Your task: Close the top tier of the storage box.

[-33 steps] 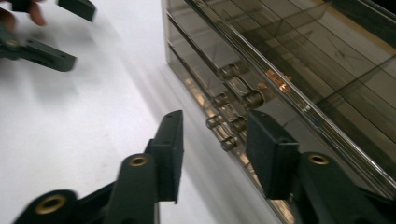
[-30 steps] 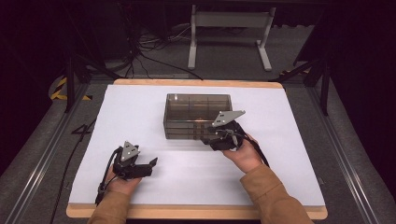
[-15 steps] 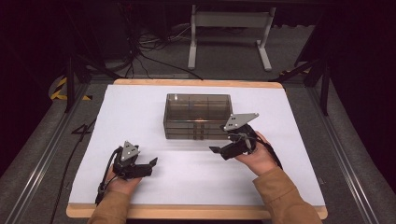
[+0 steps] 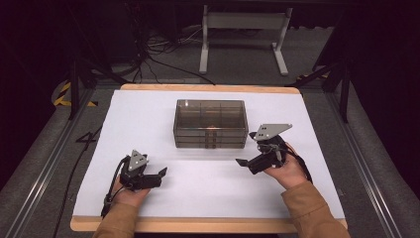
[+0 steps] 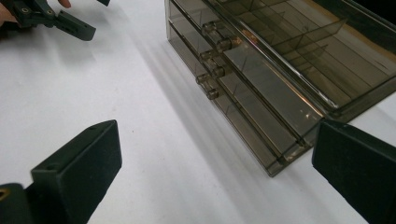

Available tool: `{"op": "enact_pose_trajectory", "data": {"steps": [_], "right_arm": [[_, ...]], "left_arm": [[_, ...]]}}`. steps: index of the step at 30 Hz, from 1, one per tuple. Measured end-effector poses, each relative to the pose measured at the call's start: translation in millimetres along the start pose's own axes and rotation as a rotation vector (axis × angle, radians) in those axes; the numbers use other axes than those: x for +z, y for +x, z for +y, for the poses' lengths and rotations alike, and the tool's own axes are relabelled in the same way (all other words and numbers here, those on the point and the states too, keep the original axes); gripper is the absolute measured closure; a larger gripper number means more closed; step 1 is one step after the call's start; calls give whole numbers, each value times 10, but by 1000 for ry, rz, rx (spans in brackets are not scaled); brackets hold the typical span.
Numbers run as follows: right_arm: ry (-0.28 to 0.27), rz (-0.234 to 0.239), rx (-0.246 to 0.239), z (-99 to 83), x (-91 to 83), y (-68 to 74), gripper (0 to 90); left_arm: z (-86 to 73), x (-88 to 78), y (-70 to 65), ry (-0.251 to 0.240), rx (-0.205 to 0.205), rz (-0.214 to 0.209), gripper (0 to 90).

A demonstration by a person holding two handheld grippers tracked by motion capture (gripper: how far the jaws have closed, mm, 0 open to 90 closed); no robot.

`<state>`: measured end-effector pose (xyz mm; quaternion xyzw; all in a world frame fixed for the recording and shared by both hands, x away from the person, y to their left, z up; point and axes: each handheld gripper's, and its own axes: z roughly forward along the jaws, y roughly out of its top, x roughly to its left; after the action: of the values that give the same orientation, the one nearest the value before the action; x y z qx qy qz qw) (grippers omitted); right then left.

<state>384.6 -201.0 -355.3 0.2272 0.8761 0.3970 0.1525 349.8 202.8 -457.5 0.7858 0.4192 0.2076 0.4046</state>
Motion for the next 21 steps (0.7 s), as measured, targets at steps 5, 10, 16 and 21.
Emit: {"op": "enact_pose_trajectory", "data": {"steps": [5, 10, 16, 21], "right_arm": [[2, -26, 20, -101, -12, -45, 0], [-7, -44, 41, -212, -19, -93, 0], [-11, -70, 72, -350, -16, -138, 0], [-5, -77, 83, -436, 1, -159, 0]], "left_arm": [[-1, 0, -1, -3, 0, -1, 134], [-1, -1, 0, -2, -1, 1, 134], [-1, -2, 1, -2, 0, 0, 133], [-1, -3, 2, -3, 0, 1, 133]]}}
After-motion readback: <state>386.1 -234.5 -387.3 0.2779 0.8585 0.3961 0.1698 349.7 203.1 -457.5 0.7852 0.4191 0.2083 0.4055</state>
